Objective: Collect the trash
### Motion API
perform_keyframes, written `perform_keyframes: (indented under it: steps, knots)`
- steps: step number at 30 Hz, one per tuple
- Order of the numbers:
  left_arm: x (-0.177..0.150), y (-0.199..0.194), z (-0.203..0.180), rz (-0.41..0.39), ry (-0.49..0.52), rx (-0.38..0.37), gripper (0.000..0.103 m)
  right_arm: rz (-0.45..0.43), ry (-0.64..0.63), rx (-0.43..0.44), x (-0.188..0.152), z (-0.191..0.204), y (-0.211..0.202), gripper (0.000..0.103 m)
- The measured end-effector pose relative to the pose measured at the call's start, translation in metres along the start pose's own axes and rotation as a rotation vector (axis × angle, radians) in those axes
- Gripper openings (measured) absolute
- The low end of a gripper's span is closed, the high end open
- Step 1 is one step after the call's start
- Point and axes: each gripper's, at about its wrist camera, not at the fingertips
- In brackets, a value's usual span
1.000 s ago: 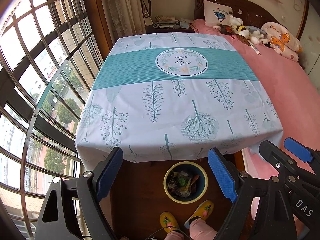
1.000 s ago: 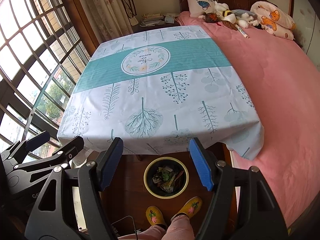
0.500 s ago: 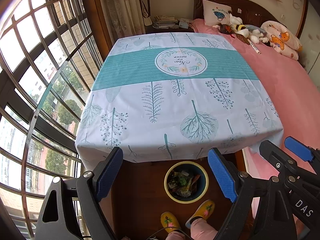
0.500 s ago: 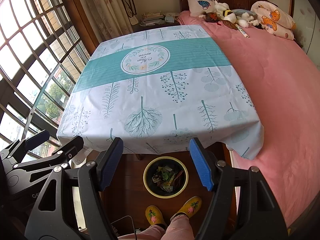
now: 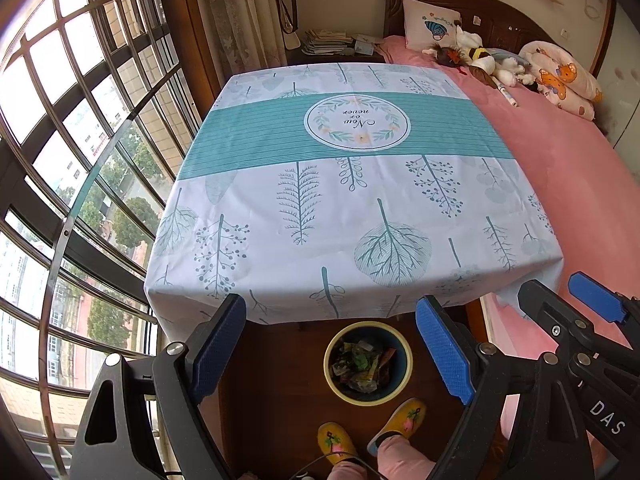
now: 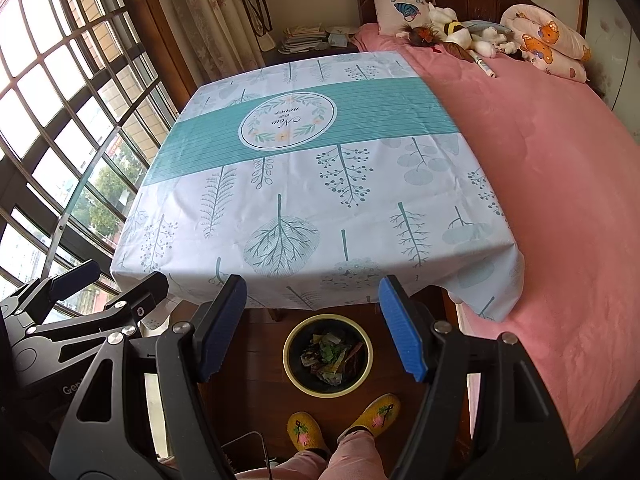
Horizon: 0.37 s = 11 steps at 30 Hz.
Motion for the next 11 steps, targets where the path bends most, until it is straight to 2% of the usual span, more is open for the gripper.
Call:
perform_keyframes:
  steps: [11]
  knots:
    - [0.0005, 0.0053, 0.0031, 0.013, 0.006, -0.008, 0.088, 0.001, 0.001, 0.001, -0.0001, 0.0011, -0.0007, 0.066]
Point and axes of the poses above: each gripper's, at about its wrist camera, not at the fingertips, and y roughly the way its jaws point, z to its left, x to its top, and after that the axes turned 1 degree about y, right-handed
